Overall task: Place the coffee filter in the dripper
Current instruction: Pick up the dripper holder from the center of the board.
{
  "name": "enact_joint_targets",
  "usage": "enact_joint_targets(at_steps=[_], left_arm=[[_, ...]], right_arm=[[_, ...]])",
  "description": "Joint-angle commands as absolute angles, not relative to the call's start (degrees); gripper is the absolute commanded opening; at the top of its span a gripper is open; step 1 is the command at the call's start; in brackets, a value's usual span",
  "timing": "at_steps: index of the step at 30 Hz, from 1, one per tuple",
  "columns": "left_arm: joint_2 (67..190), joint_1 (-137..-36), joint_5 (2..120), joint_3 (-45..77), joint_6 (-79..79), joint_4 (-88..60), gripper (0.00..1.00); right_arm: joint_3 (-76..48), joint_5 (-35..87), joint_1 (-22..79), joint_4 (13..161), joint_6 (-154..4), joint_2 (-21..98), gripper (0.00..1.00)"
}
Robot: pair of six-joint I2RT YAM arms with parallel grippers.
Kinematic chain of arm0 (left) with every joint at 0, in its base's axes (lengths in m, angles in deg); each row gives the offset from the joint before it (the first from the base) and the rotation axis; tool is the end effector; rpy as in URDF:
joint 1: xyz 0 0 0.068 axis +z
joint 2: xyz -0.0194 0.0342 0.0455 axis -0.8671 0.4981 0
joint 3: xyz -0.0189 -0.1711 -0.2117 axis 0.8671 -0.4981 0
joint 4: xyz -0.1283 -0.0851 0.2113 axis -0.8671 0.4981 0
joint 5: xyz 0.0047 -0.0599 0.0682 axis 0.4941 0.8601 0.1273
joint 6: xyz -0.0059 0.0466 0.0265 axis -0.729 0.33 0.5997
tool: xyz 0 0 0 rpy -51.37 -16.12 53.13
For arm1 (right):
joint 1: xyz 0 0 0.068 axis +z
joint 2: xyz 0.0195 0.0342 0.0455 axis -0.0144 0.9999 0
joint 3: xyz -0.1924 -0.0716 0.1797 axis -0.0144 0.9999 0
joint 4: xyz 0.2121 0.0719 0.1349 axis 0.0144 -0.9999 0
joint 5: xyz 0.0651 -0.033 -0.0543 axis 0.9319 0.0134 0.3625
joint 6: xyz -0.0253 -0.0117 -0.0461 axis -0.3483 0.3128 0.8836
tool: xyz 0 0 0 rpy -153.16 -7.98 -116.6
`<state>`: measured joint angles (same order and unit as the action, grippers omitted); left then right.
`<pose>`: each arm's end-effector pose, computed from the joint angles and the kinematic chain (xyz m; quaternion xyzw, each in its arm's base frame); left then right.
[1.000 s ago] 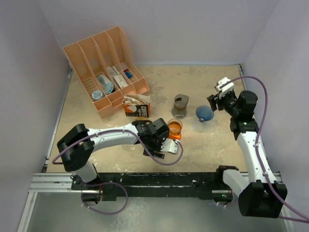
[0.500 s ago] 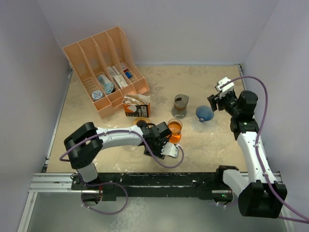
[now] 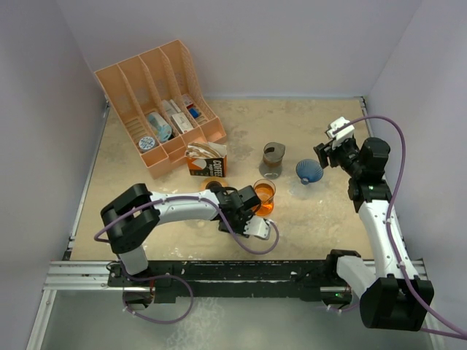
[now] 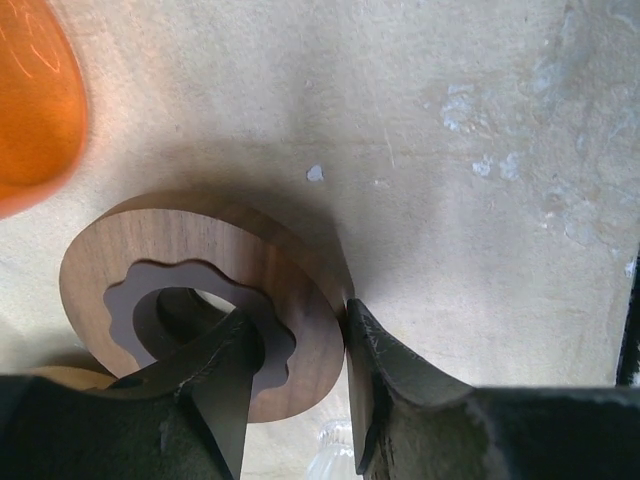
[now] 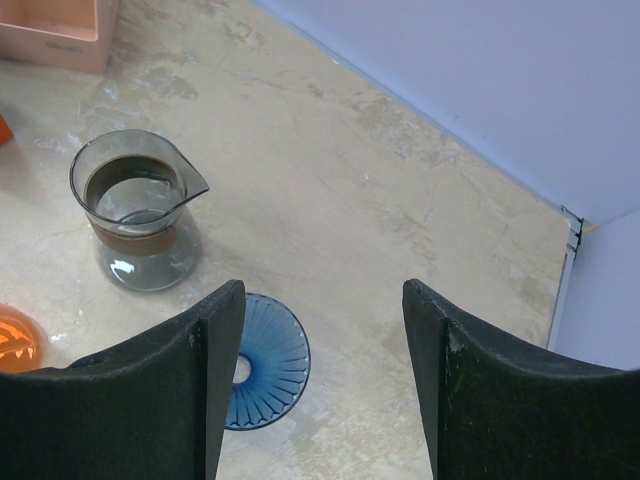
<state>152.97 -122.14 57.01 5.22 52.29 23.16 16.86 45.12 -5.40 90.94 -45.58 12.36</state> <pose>0.1499 -0.2877 0.1636 0.7782 0.6106 -0.0616 0.1336 0.2270 -0.0022 0.3313 -0.2635 0.6966 0.0171 0.6671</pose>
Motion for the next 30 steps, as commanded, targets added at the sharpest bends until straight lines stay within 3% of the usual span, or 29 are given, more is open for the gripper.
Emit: enact_joint_targets(at_steps=[1, 8, 19, 30], left_arm=[[148.6, -122.2, 56.3, 8.2, 51.9, 26.5, 0.26], [144.0, -122.1, 53.6, 11.7, 51.8, 30.8, 0.19], [140.6, -121.1, 42.1, 21.3, 51.4, 38.8, 0.18], [147.4, -121.2, 52.4, 36.7, 50.4, 42.4, 0.21]], right_arm=[[17.1, 45.4, -5.7, 92.7, -45.9, 11.6, 0.67], [17.1, 44.8, -6.0, 92.8, -45.8, 11.7, 0.67], [17.1, 44.6, -6.5, 92.7, -45.5, 11.9, 0.66], [17.2, 44.6, -7.1, 92.8, -46.1, 12.0, 0.67]])
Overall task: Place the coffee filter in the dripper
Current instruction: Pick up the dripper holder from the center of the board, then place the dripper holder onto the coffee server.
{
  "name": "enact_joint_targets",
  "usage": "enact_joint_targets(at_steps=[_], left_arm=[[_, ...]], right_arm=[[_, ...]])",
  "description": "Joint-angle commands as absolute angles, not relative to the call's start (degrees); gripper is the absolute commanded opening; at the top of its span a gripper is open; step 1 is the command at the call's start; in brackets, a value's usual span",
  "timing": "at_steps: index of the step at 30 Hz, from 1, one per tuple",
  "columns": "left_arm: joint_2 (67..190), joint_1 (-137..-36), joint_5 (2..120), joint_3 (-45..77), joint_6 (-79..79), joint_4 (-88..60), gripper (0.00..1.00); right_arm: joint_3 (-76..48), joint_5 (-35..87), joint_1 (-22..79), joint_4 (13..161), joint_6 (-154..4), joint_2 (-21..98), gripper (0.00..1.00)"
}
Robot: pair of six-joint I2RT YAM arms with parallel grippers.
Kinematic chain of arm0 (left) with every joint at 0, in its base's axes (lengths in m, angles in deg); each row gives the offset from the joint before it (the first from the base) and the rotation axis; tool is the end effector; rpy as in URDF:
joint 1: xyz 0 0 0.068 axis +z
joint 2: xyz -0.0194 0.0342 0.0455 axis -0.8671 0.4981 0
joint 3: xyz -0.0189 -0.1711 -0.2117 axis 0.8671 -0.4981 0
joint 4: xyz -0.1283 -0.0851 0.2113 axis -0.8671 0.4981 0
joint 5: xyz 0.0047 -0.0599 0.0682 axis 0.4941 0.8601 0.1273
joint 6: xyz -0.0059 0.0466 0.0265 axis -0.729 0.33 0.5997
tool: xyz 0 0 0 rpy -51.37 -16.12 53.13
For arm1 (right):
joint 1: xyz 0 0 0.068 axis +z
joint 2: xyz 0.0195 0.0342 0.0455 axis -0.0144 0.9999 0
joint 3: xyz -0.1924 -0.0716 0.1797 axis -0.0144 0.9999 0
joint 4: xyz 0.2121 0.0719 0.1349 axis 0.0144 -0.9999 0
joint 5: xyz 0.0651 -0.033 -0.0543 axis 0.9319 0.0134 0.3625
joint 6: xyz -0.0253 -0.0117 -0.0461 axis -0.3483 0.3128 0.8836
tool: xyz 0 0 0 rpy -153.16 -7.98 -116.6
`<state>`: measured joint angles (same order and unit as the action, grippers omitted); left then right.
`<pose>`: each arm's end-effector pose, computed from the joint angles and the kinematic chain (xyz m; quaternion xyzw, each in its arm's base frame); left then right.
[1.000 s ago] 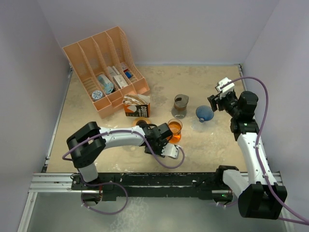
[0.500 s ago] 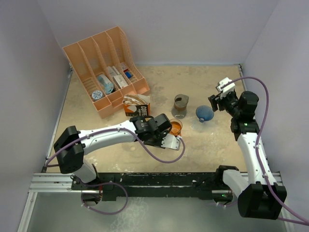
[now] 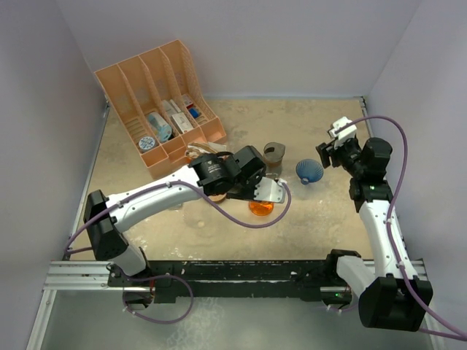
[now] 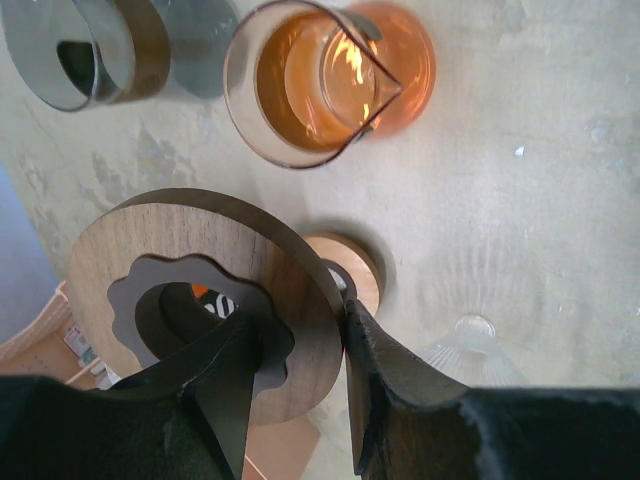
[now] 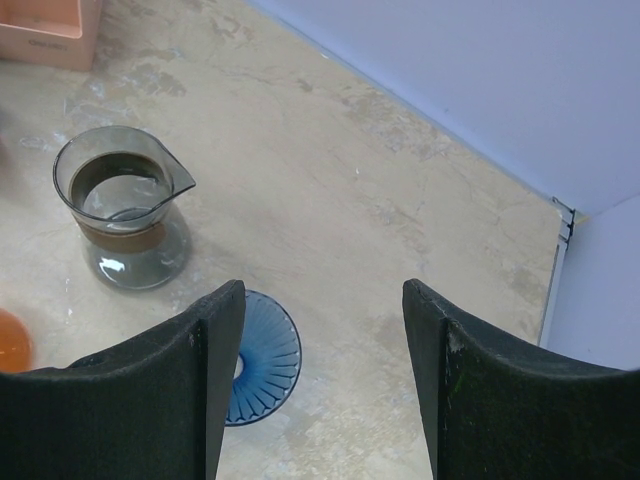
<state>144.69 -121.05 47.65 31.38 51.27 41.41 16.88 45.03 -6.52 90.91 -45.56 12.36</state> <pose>0.1650 -0.2902 0.3281 0.7321 0.6194 -0.0082 0.2835 0.2269 -0.0067 0.3311 -0.2563 0.6996 0.0100 0.6669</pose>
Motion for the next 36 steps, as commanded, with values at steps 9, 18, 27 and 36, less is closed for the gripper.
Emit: enact_joint_targets(at_steps=[9, 18, 27, 36], left_arm=[[155.7, -122.4, 58.4, 45.5, 48.6, 43.6, 0.21], [160.5, -123.5, 58.2, 48.8, 46.6, 44.4, 0.23], [162.6, -123.8, 57.8, 49.1, 46.0, 44.8, 0.26], [164.3, -123.8, 56.7, 49.5, 45.9, 44.9, 0.27]], right_arm=[[17.4, 39.1, -11.1, 94.8, -49.4, 12.6, 0.72], [17.5, 36.7, -11.6, 95.5, -49.9, 13.6, 0.88], [17.4, 37.2, -11.6, 95.2, -49.7, 13.1, 0.94], [17.5, 38.3, -11.6, 94.9, -49.6, 12.4, 0.95]])
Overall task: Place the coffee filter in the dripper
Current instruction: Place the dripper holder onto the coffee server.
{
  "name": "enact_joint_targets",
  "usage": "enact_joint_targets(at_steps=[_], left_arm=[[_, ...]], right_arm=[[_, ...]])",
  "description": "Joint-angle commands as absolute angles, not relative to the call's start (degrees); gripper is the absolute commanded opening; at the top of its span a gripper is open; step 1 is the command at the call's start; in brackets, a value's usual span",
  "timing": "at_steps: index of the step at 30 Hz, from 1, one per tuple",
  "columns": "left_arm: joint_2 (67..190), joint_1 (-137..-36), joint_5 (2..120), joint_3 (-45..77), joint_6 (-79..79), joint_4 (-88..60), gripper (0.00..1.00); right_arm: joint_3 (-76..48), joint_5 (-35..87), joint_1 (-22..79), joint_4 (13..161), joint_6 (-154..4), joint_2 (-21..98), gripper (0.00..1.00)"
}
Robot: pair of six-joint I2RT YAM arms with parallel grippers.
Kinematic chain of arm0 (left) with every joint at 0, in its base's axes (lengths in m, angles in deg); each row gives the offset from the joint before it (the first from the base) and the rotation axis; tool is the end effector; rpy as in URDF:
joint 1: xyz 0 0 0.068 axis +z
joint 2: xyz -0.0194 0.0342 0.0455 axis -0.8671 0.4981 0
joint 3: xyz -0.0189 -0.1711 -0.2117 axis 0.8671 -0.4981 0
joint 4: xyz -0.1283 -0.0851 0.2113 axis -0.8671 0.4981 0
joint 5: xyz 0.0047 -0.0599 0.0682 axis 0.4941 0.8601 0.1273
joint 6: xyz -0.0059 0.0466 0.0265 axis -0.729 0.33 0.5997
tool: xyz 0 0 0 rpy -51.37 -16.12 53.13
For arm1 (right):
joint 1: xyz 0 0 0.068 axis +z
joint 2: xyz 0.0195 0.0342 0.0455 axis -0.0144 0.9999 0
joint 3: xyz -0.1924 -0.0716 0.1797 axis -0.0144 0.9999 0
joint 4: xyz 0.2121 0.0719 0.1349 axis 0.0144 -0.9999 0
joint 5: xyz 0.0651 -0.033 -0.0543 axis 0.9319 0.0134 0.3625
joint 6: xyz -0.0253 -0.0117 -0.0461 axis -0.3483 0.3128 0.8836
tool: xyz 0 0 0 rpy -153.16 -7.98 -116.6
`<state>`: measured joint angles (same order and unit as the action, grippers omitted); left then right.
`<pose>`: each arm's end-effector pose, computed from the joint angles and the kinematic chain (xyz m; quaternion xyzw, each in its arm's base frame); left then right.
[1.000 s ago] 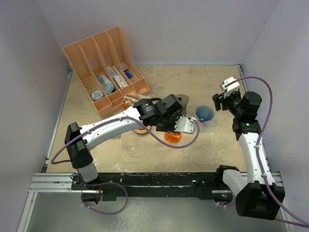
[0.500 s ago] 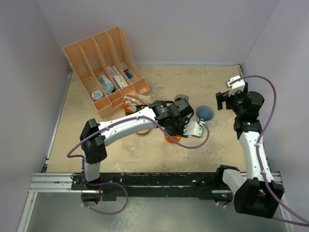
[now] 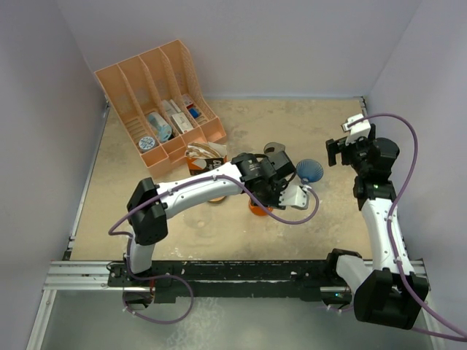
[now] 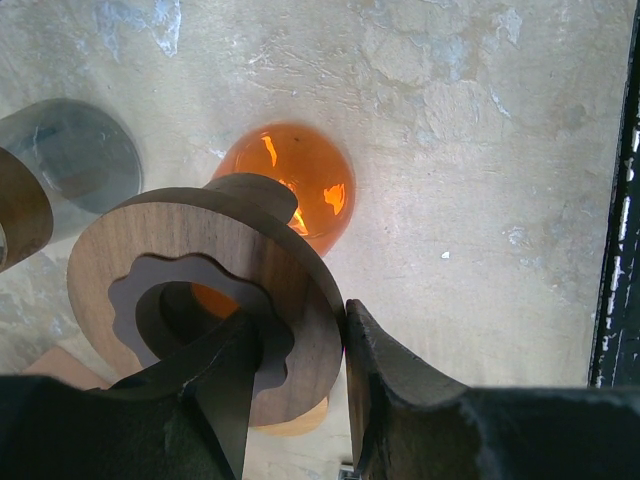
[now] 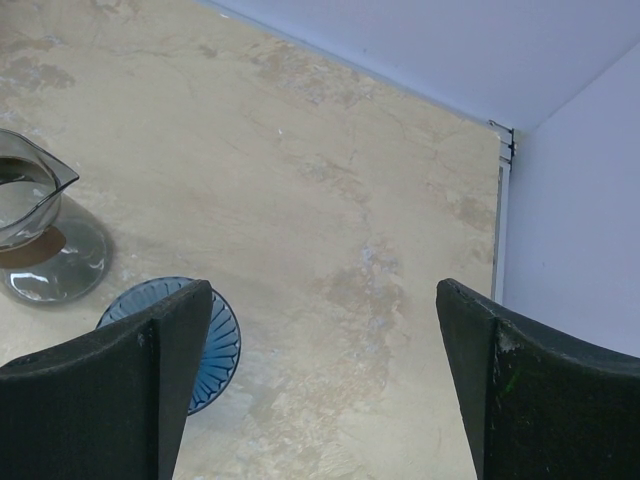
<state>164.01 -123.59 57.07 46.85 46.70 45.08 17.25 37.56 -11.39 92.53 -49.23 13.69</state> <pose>0.1810 -0.3685 0.2874 0.7471 0.6273 -0.0876 0.2017 0.2318 -0.0315 0.3267 -0.1619 0.7299 -0.0452 0.6626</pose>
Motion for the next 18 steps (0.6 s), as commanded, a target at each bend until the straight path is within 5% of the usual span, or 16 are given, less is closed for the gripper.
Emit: enact_joint_targets(at_steps=[1, 18], left_arm=[[164.4, -123.8, 56.5, 49.4, 45.9, 44.9, 0.27], [162.6, -123.8, 54.7, 48.6, 45.1, 44.5, 0.51]], right_arm=[[17.5, 38.4, -11.6, 94.9, -49.5, 12.4, 0.95], [17.4, 40.5, -11.6, 93.7, -48.3, 12.2, 0.96]])
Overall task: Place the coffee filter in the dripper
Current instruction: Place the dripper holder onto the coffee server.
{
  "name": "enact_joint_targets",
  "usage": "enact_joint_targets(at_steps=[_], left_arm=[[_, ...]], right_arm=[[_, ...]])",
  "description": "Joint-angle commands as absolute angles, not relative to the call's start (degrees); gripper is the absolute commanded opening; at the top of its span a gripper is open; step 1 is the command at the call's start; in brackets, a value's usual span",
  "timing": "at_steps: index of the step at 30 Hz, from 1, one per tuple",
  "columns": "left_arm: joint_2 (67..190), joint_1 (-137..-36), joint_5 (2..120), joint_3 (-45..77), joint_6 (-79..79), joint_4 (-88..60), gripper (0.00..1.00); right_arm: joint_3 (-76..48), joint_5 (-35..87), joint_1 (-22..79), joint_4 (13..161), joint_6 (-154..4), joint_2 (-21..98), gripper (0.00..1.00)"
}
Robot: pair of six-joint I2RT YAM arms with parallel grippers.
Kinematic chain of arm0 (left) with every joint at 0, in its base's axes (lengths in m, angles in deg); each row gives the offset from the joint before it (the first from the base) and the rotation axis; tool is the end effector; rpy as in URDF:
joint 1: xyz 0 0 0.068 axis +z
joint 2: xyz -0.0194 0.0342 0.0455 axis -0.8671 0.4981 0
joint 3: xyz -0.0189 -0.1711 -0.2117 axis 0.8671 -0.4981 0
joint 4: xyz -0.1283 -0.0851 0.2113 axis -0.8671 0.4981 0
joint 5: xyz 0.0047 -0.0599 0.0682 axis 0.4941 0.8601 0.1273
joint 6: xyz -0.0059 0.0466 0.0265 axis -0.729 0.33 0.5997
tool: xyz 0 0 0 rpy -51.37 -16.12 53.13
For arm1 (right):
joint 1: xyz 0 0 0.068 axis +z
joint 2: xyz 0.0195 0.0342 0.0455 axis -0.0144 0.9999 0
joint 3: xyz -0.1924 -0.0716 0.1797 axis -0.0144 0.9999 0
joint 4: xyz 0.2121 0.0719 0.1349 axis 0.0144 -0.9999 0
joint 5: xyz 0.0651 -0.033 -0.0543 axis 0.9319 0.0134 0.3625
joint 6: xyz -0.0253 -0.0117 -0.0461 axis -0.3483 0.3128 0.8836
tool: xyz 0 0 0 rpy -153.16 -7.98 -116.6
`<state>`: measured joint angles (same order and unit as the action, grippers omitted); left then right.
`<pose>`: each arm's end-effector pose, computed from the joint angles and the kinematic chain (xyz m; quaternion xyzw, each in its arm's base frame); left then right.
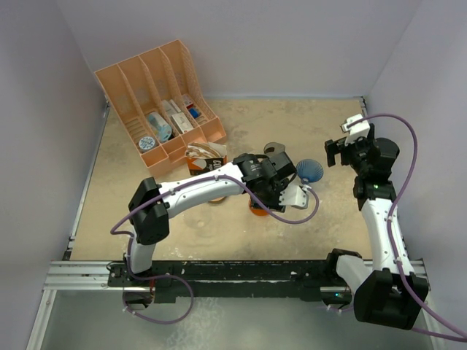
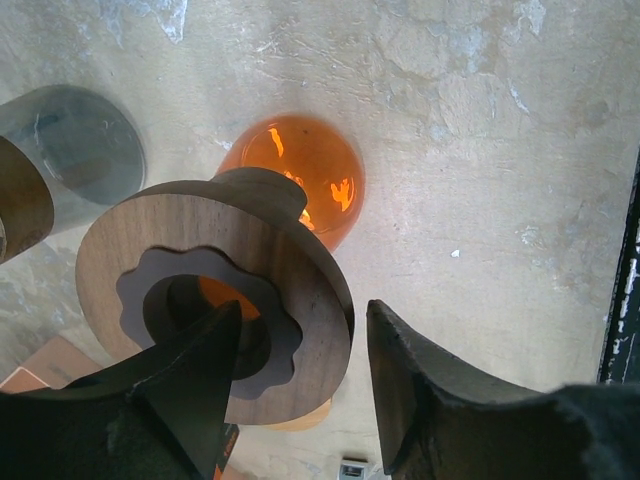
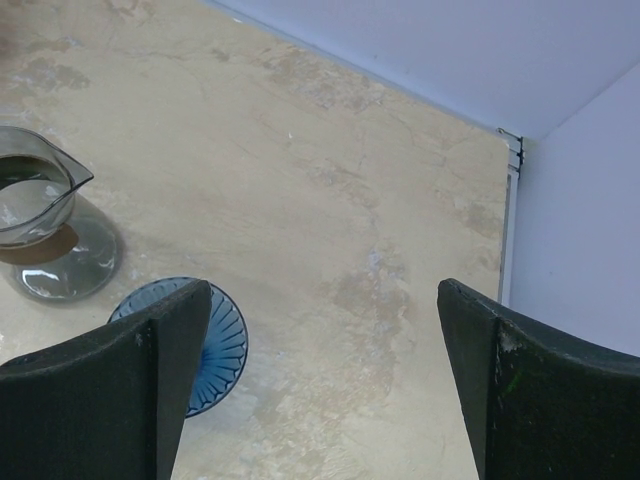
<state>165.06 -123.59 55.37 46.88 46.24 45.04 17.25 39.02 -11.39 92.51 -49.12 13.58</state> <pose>0.1834 -0.3710 0.2803 0.7440 0.6343 -0.0724 0.1969 0.2312 -0.0305 0.3271 -0.1709 0.7269 -0.0366 0.6641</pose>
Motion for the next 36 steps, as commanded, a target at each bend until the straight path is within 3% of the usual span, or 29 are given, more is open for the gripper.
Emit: enact_joint_targets(at_steps=[1, 6, 13, 36], left_arm=[[162.2, -123.8, 54.6, 48.6, 44.9, 44.5, 0.54], [159.8, -123.8, 54.2, 48.8, 43.8, 44.4, 0.65], [154.9, -122.1, 53.7, 48.9, 41.8, 44.3, 0.69], [135.1, -86.1, 63.9, 31.7, 21.9, 23.4, 0.70]], right_arm=[[17.4, 40.3, -11.6, 93.5, -47.7, 12.2, 0.97], [17.5, 40.1, -11.6, 93.0, -46.7, 11.9, 0.98], [17.1, 42.4, -11.6, 92.7, -46.0, 11.6, 1.00], [17.8, 49.1, -11.6, 90.9, -40.9, 11.6, 1.00]])
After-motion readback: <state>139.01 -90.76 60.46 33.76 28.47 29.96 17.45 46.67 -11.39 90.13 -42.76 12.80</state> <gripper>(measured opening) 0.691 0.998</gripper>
